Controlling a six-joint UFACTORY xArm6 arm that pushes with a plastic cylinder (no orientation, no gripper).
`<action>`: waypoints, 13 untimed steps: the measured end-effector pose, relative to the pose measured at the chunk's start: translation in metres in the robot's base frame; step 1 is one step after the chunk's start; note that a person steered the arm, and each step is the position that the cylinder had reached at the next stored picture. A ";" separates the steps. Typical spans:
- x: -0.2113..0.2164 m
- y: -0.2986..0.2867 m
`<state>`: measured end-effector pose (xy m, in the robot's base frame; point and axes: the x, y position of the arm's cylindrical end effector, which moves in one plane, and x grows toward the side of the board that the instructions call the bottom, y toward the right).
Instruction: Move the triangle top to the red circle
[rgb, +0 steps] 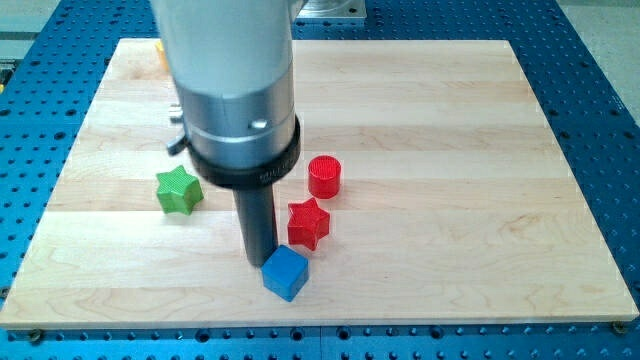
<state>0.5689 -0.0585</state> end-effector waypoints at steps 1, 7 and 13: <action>0.004 -0.001; 0.029 0.010; -0.241 -0.224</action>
<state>0.3276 -0.2821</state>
